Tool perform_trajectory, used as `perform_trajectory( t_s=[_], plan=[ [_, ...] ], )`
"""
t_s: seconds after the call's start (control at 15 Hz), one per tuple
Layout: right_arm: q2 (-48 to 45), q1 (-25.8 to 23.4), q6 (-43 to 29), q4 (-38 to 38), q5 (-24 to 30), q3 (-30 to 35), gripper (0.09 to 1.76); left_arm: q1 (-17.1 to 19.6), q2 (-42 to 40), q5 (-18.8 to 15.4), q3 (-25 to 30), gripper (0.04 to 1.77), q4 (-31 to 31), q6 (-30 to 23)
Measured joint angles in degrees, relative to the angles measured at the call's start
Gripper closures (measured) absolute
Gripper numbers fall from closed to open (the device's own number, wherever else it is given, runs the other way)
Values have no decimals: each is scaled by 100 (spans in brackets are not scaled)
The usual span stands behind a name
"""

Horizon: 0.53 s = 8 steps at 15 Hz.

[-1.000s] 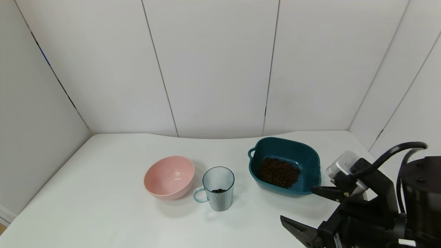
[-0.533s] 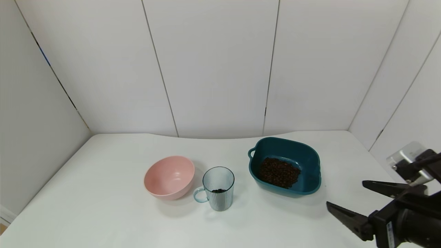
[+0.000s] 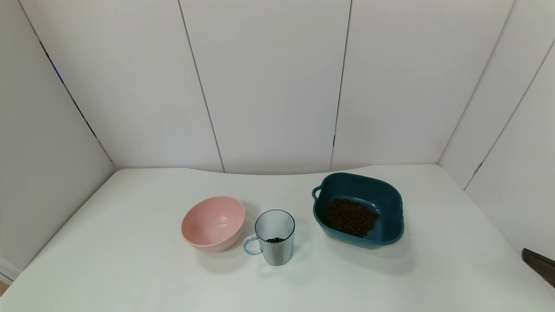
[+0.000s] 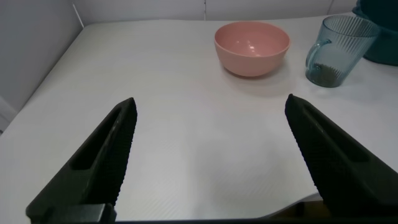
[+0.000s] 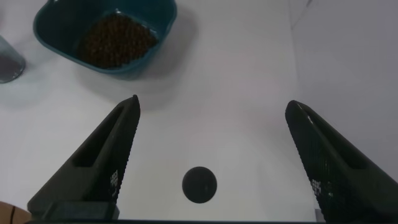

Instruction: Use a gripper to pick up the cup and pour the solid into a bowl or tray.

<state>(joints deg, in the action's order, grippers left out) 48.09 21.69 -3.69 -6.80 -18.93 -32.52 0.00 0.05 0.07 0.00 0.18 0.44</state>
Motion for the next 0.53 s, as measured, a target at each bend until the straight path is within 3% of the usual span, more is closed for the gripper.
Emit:
perform_trajectory(
  t_s=[0.33,0.53],
  plan=[
    [-1237,-1271,-5,-684,-30,0,15,0,0,0,0,9,-2,0],
    [-1935,-1588,-2,-1156,85,52,15,0,0,-2,0,9,0,0]
  ],
)
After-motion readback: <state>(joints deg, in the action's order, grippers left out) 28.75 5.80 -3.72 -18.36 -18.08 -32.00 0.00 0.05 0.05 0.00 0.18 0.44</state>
